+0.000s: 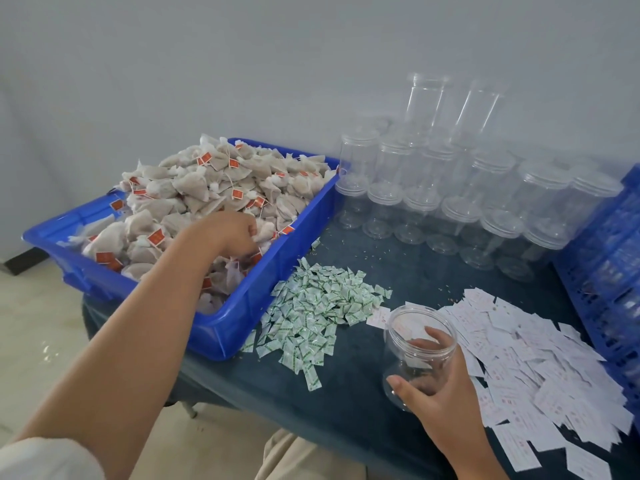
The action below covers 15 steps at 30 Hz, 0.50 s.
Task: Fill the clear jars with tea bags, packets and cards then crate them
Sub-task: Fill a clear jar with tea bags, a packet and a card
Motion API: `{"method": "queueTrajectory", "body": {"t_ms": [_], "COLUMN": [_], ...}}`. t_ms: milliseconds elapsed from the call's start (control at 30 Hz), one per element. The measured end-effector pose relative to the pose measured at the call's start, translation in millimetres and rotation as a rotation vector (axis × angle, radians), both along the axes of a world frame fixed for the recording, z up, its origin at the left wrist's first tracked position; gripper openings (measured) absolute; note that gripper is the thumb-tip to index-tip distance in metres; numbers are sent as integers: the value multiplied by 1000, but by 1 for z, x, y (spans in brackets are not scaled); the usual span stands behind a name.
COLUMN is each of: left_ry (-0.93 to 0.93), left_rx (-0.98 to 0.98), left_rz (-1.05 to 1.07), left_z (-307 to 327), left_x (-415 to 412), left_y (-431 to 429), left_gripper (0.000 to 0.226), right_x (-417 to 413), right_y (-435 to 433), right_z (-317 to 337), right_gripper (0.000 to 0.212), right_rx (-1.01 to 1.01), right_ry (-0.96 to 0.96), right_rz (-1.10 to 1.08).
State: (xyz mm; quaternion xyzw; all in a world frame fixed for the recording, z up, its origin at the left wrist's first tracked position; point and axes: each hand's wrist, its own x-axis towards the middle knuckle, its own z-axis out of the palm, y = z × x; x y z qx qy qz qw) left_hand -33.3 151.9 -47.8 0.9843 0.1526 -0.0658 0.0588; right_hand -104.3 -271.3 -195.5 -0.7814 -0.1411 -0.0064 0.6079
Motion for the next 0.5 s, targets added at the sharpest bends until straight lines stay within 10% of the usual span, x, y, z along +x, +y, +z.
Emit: {"method": "queueTrajectory", "body": {"t_ms": [333,500], "left_ry": [-254,-620], "left_rx": [-163,-571], "left_rz": [-14,223], "left_z": [-26,-12], "left_x": [-1,-7], "left_y": [-7,5], "left_gripper": [18,13], "right_x": [-8,-7], "right_y": [4,3], "right_z": [14,13], "right_gripper": [94,94], "right_rx": [-35,-49], "right_ry": [21,-2], "right_rz": [-1,-6]}}
